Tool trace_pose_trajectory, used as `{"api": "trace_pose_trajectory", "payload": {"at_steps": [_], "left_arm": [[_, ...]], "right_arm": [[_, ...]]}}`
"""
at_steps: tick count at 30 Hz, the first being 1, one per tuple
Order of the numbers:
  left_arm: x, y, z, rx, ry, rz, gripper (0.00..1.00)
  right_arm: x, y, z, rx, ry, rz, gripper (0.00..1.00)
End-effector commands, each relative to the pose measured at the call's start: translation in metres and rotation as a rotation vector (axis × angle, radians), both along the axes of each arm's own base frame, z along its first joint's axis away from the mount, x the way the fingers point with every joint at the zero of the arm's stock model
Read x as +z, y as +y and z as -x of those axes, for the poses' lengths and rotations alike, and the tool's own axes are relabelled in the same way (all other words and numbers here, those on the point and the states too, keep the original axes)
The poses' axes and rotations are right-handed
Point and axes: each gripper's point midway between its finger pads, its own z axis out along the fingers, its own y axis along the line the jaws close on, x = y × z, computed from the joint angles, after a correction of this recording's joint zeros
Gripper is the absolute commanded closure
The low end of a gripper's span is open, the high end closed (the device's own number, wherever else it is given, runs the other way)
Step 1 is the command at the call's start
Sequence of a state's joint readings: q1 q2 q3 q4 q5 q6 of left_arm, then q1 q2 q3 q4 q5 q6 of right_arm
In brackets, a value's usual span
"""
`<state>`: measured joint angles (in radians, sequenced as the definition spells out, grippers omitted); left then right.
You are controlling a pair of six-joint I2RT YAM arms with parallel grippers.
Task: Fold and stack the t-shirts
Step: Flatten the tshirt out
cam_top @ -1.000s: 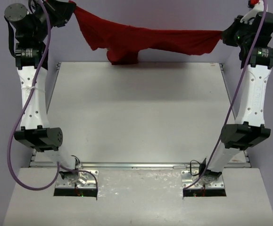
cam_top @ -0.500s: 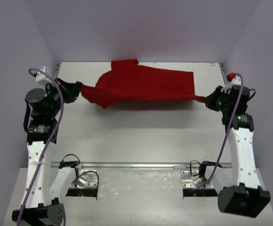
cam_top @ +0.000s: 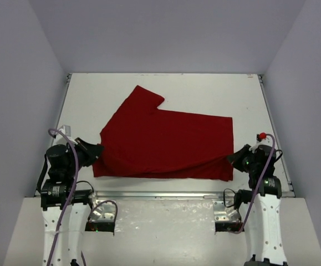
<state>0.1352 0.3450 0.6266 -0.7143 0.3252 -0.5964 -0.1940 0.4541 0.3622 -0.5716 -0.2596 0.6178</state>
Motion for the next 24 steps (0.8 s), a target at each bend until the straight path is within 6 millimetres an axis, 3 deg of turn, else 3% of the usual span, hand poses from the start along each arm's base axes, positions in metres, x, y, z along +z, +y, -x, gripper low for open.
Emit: {"api": "trace_pose_trajectory", "payload": {"at_steps": [1, 5, 8, 11, 12, 14, 15, 16, 17, 18, 19, 20, 21, 22, 23, 24], "left_arm": [[-0.014, -0.007, 0.017, -0.014, 0.064, 0.015, 1.00], [-0.030, -0.004, 0.019, -0.004, 0.093, -0.003, 1.00], [-0.026, -0.006, 0.013, -0.018, 0.057, -0.003, 1.00], [0.003, 0.002, -0.007, 0.017, 0.003, -0.025, 1.00], [0.015, 0.006, -0.019, 0.031, -0.028, -0.034, 1.00], [0.044, 0.012, -0.049, 0.050, -0.066, -0.045, 1.00], [0.056, 0.013, -0.063, 0.052, -0.084, -0.047, 1.00], [0.074, 0.019, -0.092, 0.071, -0.078, -0.059, 1.00], [0.094, 0.024, -0.113, 0.083, -0.111, -0.072, 1.00], [0.106, 0.025, -0.136, 0.078, -0.118, -0.073, 1.00], [0.129, 0.027, -0.184, 0.060, -0.117, -0.076, 1.00], [0.140, 0.028, -0.210, 0.047, -0.107, -0.069, 1.00], [0.097, 0.028, -0.262, 0.012, 0.016, -0.052, 1.00], [0.169, 0.022, -0.292, -0.035, -0.095, -0.050, 1.00], [0.194, 0.021, -0.318, -0.055, -0.135, -0.044, 1.00], [0.246, 0.022, -0.364, -0.088, -0.289, -0.041, 1.00]], "right_arm": [[0.014, 0.007, 0.001, -0.013, -0.063, -0.053, 0.99], [0.021, 0.012, 0.008, 0.014, -0.080, -0.060, 0.99], [0.034, 0.016, 0.004, 0.020, -0.131, -0.080, 0.99], [0.046, 0.015, -0.007, 0.057, -0.100, -0.064, 0.99], [0.061, 0.016, -0.012, 0.076, -0.122, -0.057, 0.99], [0.072, 0.010, -0.033, 0.077, -0.146, -0.040, 0.99], [0.097, 0.005, -0.046, 0.069, -0.190, -0.020, 0.99], [0.110, 0.001, -0.060, 0.065, -0.200, -0.007, 0.99], [0.105, -0.007, -0.083, 0.067, -0.126, 0.003, 0.99], [0.153, -0.014, -0.112, 0.062, -0.208, 0.031, 0.99], [0.171, -0.011, -0.137, 0.107, -0.249, 0.016, 0.99], [0.147, -0.014, -0.176, 0.130, -0.150, -0.027, 0.99], [0.208, -0.016, -0.216, 0.165, -0.272, -0.015, 0.99], [0.216, -0.010, -0.236, 0.222, -0.250, -0.059, 0.99], [0.231, -0.015, -0.262, 0.228, -0.247, -0.057, 0.99], [0.284, -0.021, -0.315, 0.261, -0.355, -0.036, 0.99]]}}
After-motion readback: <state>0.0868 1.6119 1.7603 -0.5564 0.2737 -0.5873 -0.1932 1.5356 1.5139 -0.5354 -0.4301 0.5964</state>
